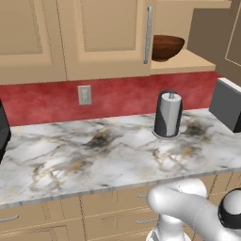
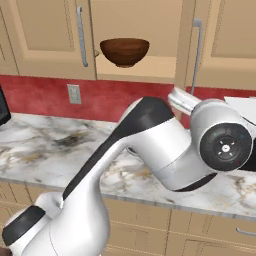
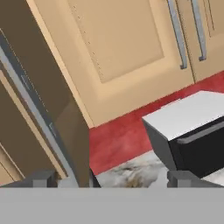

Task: Open the cabinet. Pick the bowls from the counter and place them in the cabinet. Then close the cabinet.

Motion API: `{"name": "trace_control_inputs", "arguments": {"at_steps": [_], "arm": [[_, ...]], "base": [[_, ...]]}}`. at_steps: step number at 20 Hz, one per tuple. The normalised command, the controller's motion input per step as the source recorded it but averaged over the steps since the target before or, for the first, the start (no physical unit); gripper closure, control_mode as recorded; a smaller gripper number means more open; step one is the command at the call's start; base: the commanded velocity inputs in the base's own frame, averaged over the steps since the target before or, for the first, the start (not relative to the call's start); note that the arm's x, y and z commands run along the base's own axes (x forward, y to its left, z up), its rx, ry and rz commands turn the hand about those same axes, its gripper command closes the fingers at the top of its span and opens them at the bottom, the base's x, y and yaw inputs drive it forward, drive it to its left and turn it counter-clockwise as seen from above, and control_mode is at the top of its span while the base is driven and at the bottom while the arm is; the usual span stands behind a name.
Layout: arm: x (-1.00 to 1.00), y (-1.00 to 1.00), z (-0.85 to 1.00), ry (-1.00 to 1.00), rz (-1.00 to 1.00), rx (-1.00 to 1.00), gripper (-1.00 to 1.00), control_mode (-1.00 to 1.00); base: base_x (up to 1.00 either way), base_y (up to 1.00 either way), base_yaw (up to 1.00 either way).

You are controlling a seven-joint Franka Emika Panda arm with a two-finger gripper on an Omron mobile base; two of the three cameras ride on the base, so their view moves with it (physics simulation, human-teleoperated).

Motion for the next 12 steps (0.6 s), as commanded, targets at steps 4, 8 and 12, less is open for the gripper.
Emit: {"name": "trace_control_inputs", "arguments": {"at_steps": [4, 8, 12], "arm": [[0.16, 0.73, -0.37, -0.05, 0.01, 0.34, -1.00, -1.00], [0.38, 1.00, -0.47, -0.12, 0.00, 0.26, -1.00, -1.00], [0.43, 1.00, -0.44, -0.18, 0.00, 0.21, -1.00, -1.00]], "base": [[0.00, 0.00, 0.00], [0.00, 0.00, 0.00], [0.00, 0.00, 0.00]]}}
